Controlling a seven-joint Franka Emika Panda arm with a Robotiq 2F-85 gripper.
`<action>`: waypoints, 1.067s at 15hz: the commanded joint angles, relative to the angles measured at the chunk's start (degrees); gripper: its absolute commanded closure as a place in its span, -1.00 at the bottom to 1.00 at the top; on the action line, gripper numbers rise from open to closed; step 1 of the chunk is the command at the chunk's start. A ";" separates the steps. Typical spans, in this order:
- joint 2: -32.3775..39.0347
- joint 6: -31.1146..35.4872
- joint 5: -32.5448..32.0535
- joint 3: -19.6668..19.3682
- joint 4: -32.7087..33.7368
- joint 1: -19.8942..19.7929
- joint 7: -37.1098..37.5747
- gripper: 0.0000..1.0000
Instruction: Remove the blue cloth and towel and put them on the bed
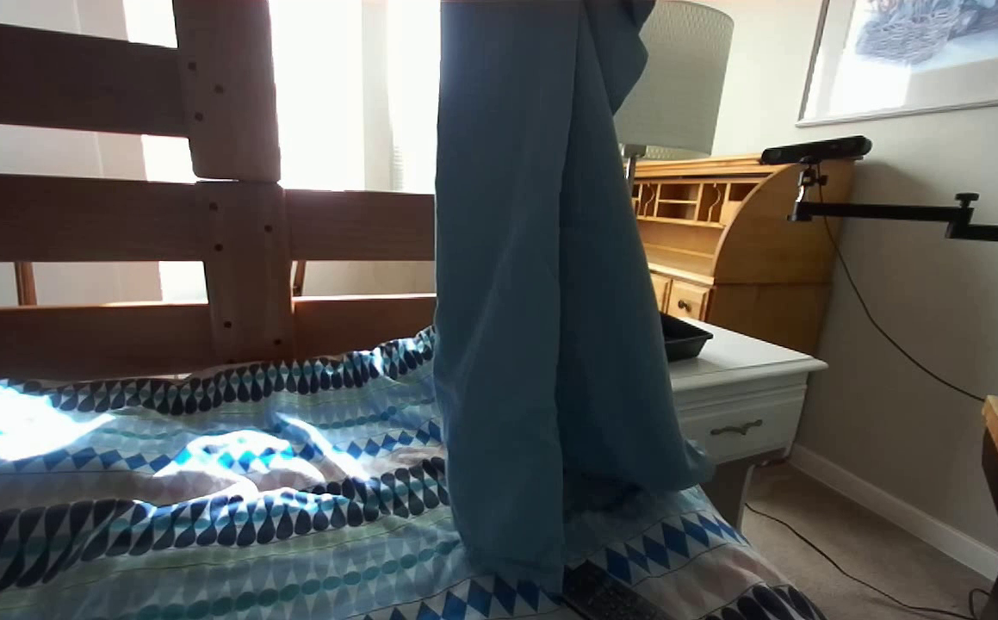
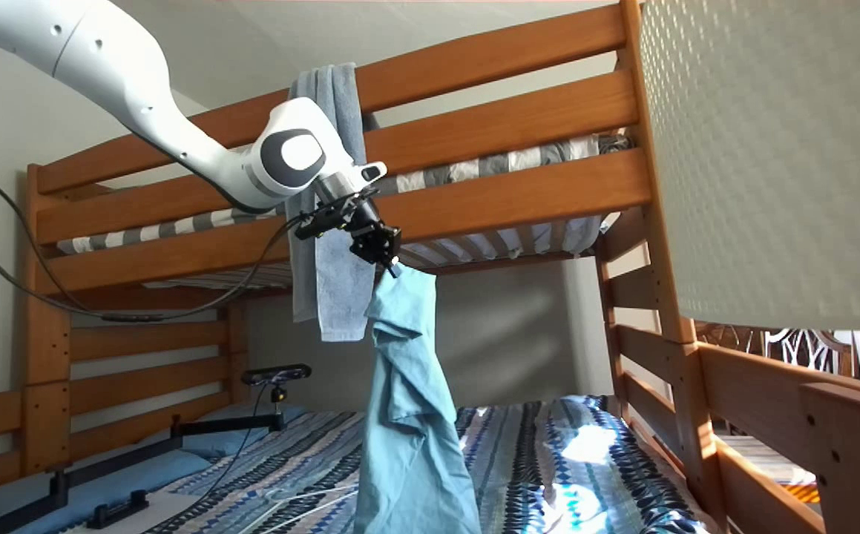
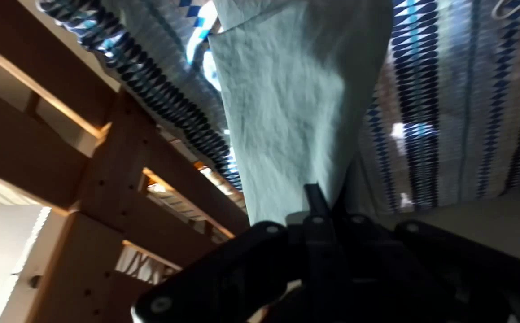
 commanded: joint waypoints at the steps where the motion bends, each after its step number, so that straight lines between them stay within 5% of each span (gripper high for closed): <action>1: 1.64 -1.14 5.59 0.72 -0.31 2.64 -9.72 0.99; 11: 3.13 -1.13 2.91 2.66 -0.45 1.12 -9.99 0.99; 16: 11.56 5.07 -3.96 2.84 1.25 -2.91 -6.39 0.99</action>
